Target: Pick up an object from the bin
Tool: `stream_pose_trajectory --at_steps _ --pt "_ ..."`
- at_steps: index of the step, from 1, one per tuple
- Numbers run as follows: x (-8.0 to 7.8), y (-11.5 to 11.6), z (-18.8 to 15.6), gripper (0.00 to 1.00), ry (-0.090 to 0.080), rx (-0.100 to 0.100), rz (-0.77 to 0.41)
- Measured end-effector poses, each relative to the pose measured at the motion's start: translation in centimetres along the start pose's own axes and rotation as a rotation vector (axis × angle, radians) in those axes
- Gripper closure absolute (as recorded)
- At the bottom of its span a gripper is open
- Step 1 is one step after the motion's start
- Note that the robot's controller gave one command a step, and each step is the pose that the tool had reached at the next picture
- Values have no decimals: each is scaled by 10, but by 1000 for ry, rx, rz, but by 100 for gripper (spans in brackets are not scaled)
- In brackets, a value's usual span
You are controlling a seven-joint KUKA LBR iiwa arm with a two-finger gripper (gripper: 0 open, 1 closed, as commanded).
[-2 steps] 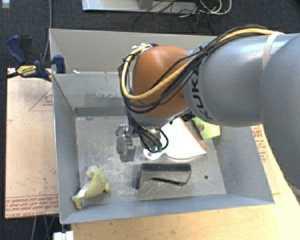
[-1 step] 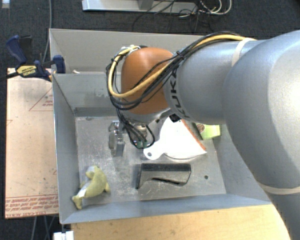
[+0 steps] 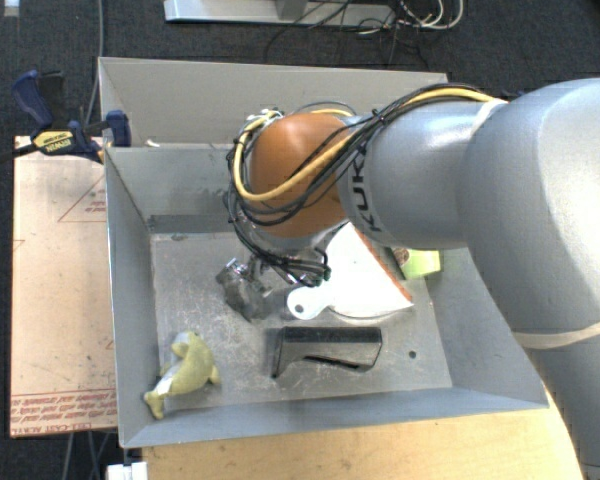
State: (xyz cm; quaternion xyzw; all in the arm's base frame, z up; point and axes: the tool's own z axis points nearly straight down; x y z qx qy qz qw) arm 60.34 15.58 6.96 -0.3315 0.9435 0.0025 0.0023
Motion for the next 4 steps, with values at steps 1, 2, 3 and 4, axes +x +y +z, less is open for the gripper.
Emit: stream_pose_trajectory --at_steps 1,2,3,4 --pt "0 0 0 0 0 0 0" --pt "-48 4 -123 0 -13 5 -180" --pt "-74 50 2 0 -11 8 -543" --pt "-76 34 -36 0 -19 10 -496"
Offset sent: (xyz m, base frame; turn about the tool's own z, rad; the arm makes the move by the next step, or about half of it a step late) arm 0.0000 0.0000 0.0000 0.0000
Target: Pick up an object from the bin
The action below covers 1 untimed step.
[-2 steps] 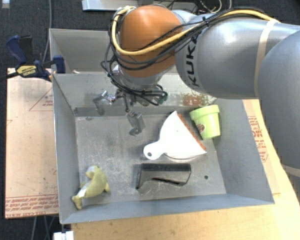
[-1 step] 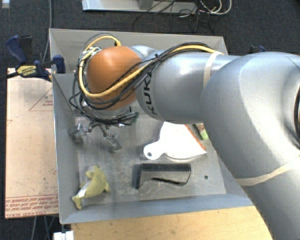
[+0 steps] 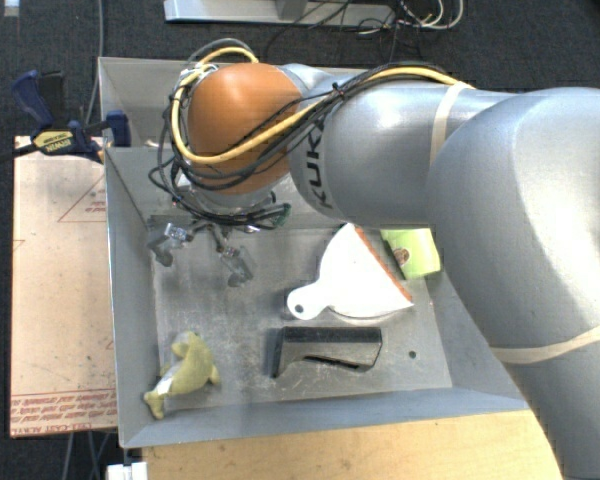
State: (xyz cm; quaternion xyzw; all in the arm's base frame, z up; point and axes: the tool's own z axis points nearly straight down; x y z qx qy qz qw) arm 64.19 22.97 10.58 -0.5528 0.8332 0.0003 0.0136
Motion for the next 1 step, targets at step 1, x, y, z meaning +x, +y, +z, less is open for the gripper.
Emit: stream_pose_trajectory --at_steps 1 --pt "-11 17 -34 0 -6 3 -103"
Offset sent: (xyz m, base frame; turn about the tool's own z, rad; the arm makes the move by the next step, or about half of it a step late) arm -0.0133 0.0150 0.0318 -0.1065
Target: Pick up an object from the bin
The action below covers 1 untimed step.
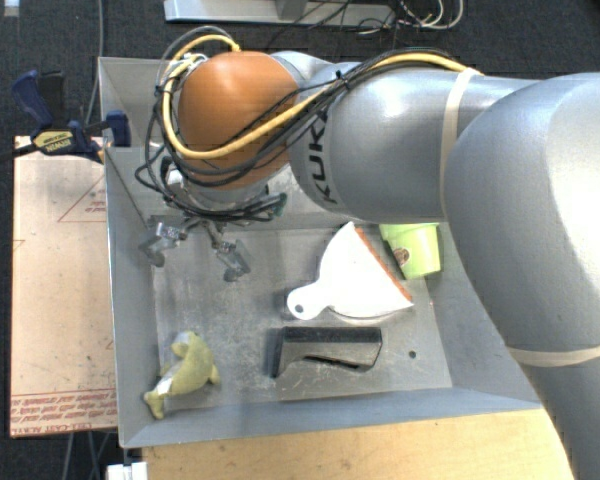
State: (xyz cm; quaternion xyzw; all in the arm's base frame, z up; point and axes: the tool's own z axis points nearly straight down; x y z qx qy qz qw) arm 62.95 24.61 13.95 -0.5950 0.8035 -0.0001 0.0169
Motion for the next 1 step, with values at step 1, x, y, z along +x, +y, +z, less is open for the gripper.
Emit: stream_pose_trajectory --at_steps 1 --pt "9 38 12 0 -2 -3 36"
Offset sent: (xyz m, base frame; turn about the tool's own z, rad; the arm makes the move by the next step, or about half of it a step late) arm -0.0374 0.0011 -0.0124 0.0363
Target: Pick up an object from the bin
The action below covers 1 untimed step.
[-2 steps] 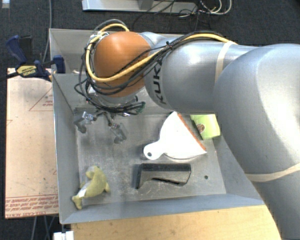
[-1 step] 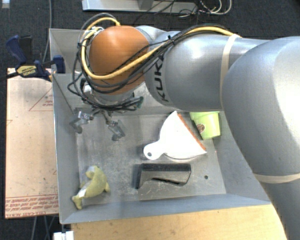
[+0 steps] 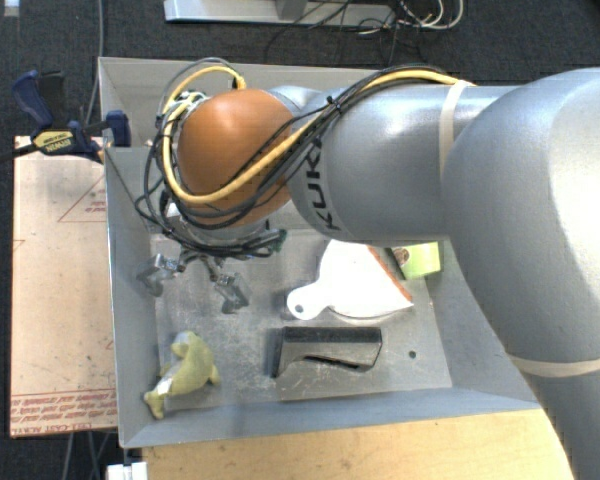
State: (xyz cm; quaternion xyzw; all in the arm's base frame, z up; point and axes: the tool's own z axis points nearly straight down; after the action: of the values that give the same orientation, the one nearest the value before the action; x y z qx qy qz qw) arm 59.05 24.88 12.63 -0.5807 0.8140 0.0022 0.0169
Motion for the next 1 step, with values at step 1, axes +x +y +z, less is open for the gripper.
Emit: stream_pose_trajectory --at_steps 1 --pt "13 -9 60 0 0 -4 32"
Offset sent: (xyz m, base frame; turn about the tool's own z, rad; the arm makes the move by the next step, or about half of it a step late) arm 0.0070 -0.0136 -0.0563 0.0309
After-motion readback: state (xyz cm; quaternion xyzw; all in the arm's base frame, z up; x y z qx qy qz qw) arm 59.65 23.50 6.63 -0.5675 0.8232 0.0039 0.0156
